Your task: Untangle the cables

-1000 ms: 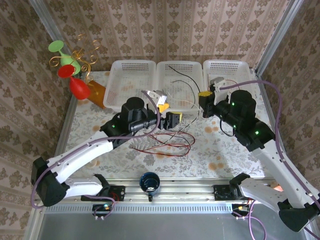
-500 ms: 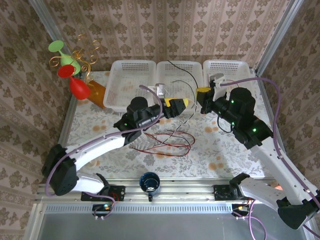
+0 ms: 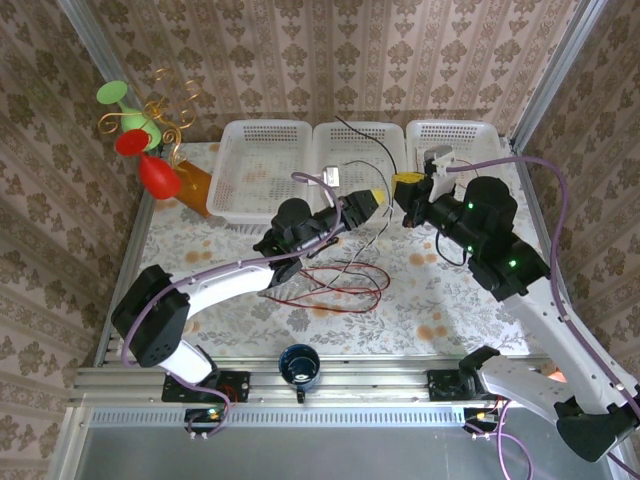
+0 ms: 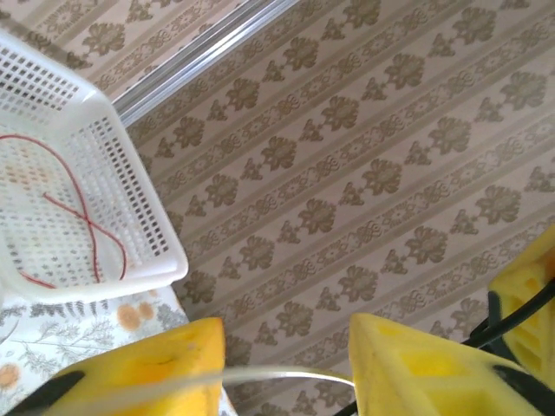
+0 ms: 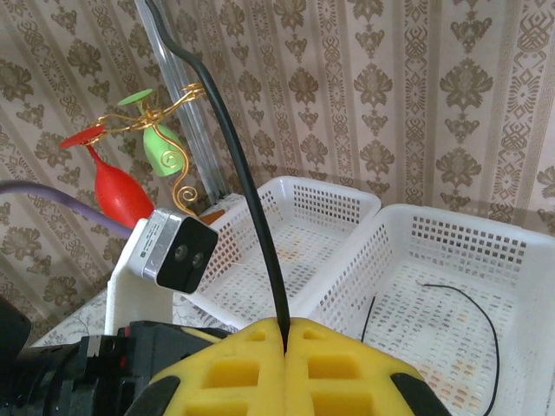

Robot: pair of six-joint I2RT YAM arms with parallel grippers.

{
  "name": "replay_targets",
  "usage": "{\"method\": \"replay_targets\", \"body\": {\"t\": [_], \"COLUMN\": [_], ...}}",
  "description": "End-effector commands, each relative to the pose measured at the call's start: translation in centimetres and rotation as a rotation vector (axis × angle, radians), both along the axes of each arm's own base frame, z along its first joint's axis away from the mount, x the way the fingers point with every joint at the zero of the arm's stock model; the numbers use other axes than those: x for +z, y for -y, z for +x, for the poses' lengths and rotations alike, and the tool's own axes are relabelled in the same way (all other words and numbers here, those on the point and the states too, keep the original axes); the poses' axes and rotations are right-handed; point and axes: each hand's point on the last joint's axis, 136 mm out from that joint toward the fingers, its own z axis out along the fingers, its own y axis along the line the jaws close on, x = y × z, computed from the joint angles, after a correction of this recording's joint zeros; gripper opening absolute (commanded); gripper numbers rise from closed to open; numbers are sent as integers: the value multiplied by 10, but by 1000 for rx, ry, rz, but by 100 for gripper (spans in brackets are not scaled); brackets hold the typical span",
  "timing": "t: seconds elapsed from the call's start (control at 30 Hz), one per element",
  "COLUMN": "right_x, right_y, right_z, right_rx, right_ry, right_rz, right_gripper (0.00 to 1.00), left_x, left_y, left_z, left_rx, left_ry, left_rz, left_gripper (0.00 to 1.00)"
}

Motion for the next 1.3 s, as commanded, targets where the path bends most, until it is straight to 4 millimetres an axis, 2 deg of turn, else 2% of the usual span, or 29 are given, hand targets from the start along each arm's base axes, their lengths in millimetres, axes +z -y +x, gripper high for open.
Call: {"method": "replay_targets", "body": {"t": [0.0, 0.23, 0.43, 0.5, 0.63, 0.73, 0.83, 1.07, 1.27], "right_x": [2, -1, 0, 0, -3, -7, -7, -3, 7], "right_y": [6, 7, 9, 9, 9, 9, 11, 16, 35], "right_z": [-4, -6, -8, -9, -9, -8, -8, -7, -6], "right_rx": [-14, -7, -10, -8, -5, -11, -18, -38, -129], "right_ry": [10, -4, -1, -3, -11, -17, -18, -13, -1], "right_rz": [8, 4, 4, 4, 4, 0, -1, -6, 10], "right_gripper": [0, 0, 0, 0, 0, 0, 0, 0, 0], "left_x": [33, 43, 45, 47, 46, 50, 54, 53, 53], "left_y": [-3, -5, -9, -9, -1, 8, 10, 6, -10], "left_z": [0, 1, 5, 6, 6, 6, 9, 13, 14], "left_rx": [28, 38, 75, 77, 53, 25, 30, 56, 132], "left_ry": [73, 98, 112, 115, 106, 115, 120, 129, 173], "left_rz": [-77, -102, -82, -78, -66, -73, -88, -68, -8], "left_gripper": [33, 30, 18, 19, 29, 29, 17, 0, 0]}}
